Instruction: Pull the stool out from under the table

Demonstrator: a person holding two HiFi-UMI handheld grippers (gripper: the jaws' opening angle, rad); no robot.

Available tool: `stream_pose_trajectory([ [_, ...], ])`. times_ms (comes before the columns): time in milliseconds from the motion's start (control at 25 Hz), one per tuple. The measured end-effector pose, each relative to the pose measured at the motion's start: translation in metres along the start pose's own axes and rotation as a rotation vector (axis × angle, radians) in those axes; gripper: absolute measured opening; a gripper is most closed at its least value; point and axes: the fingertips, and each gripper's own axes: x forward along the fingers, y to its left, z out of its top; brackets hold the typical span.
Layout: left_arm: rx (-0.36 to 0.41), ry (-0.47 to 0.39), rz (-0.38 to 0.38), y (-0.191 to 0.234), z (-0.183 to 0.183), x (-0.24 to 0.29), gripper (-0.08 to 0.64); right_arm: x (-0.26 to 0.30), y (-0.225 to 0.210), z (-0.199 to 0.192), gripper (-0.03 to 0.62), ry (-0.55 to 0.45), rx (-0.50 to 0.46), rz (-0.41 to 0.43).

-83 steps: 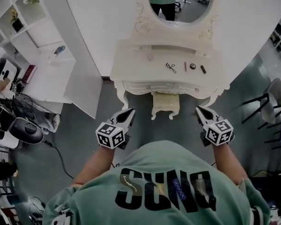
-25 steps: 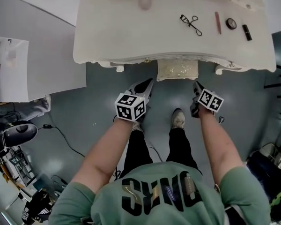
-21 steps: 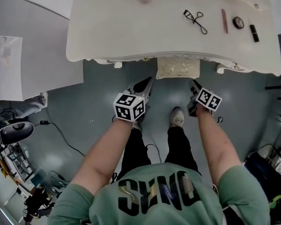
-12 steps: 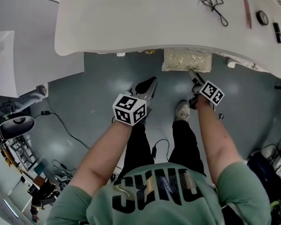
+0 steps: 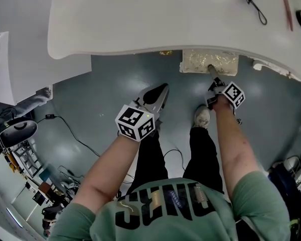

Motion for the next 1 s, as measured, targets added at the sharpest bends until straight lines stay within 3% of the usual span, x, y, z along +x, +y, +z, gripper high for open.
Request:
stream_pose_trajectory([
  [400,-0.019,0.021,0.019,0.013,-0.019,-0.017,0.000,0.022,0.002,-0.001,0.488,-0.034,0.069,0.169],
  [1000,-0.029,0.042,0.032,0.018,-0.030,-0.027,0.000,0.011,-0.005,-0.012,0.485,-0.054,0.085,0.156],
])
